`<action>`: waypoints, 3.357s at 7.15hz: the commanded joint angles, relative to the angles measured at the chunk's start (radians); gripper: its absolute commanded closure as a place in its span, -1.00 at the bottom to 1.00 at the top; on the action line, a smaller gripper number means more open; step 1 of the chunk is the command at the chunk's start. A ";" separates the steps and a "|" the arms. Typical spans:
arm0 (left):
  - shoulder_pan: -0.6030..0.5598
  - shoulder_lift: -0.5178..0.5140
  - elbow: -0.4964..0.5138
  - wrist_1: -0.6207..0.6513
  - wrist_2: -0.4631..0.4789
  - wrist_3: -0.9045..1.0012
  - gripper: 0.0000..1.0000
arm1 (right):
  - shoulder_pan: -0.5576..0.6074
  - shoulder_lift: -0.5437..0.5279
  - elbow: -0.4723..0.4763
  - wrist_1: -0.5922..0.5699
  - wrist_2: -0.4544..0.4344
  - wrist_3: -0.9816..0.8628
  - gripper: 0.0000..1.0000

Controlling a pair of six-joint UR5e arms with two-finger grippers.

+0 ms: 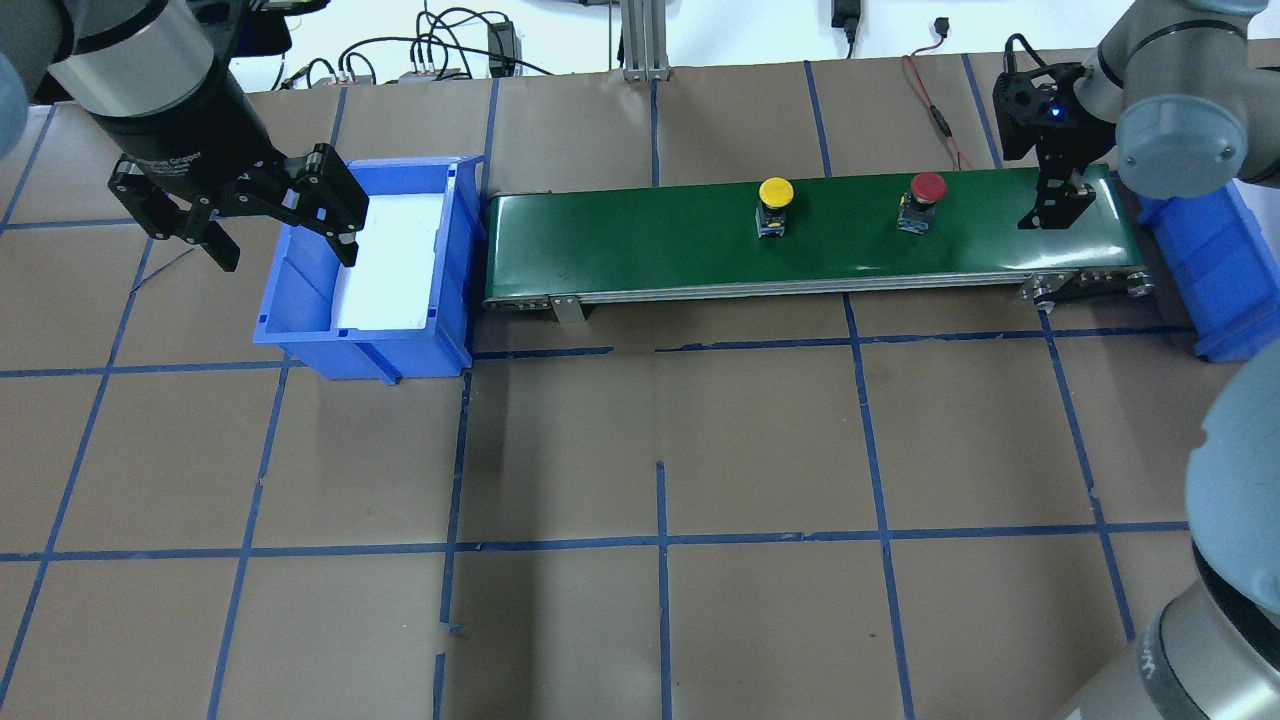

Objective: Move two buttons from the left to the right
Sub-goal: 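Hold the right gripper above the belt end while buttons ride toward it, then lower the right gripper onto the red button and grasp it, then lift the red button with the right gripper and carry it away from the belt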

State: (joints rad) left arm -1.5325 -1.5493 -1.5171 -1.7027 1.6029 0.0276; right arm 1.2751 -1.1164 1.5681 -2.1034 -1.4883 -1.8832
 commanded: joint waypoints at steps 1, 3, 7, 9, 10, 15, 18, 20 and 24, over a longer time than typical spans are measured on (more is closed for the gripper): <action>0.000 0.000 0.000 0.002 0.000 0.000 -1.00 | 0.007 0.032 -0.034 0.032 -0.042 0.053 -1.00; 0.000 0.000 0.000 0.002 0.000 0.002 -1.00 | 0.007 0.064 -0.109 0.156 -0.052 0.108 -1.00; 0.006 0.000 0.000 0.002 0.000 0.008 -1.00 | 0.006 0.047 -0.057 0.151 -0.044 0.107 -1.00; 0.008 0.000 0.000 0.000 0.002 0.012 -1.00 | 0.006 0.047 -0.050 0.123 -0.024 0.107 -1.00; 0.008 0.000 0.000 0.000 0.002 0.012 -1.00 | 0.006 0.046 -0.051 0.120 -0.024 0.107 -1.00; 0.005 0.000 0.002 0.002 0.000 0.009 -1.00 | 0.006 0.044 -0.051 0.105 -0.004 0.107 -1.00; 0.002 0.000 0.000 0.002 0.000 0.006 -1.00 | 0.006 0.049 -0.049 0.105 0.000 0.113 -1.00; 0.008 0.000 0.000 0.002 0.002 0.015 -1.00 | 0.006 0.052 -0.049 0.097 0.030 0.111 -0.99; 0.005 0.000 0.000 0.002 0.000 0.012 -1.00 | 0.004 0.055 -0.051 0.091 -0.001 0.111 0.19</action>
State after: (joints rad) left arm -1.5290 -1.5493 -1.5173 -1.7012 1.6031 0.0377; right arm 1.2806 -1.0621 1.5184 -2.0106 -1.4746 -1.7718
